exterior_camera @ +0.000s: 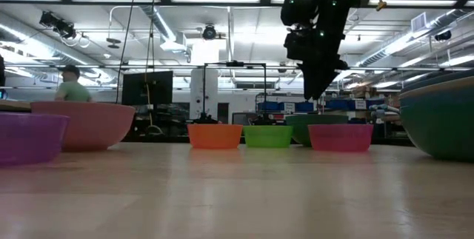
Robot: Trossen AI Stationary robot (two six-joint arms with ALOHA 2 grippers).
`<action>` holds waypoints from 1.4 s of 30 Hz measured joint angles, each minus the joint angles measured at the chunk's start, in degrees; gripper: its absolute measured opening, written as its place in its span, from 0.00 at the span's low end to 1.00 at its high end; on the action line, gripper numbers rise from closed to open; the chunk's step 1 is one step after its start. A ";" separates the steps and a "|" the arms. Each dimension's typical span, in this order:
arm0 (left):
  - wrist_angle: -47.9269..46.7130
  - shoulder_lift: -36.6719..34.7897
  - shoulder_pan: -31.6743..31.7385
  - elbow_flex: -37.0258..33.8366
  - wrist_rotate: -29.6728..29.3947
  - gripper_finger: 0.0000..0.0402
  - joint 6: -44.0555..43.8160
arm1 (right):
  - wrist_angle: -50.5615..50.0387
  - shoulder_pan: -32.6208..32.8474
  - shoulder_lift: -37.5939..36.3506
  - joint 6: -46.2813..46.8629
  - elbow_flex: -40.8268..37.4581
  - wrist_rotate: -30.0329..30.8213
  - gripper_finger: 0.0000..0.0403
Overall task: Nest bowls inside each other
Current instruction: Stack the dark green bowl on top of the blue bowl
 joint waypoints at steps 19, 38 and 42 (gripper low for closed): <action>-0.20 -0.20 0.00 0.11 -0.46 0.25 -0.24 | 7.02 0.00 0.08 0.36 -4.79 -0.09 0.40; 0.30 -0.20 0.00 0.11 -0.26 0.25 -0.29 | 23.04 -3.27 0.10 0.00 -15.28 -0.55 0.40; 0.31 -0.20 0.00 0.11 -0.28 0.25 -0.29 | 26.41 -3.70 0.10 -1.43 -16.50 -0.43 0.38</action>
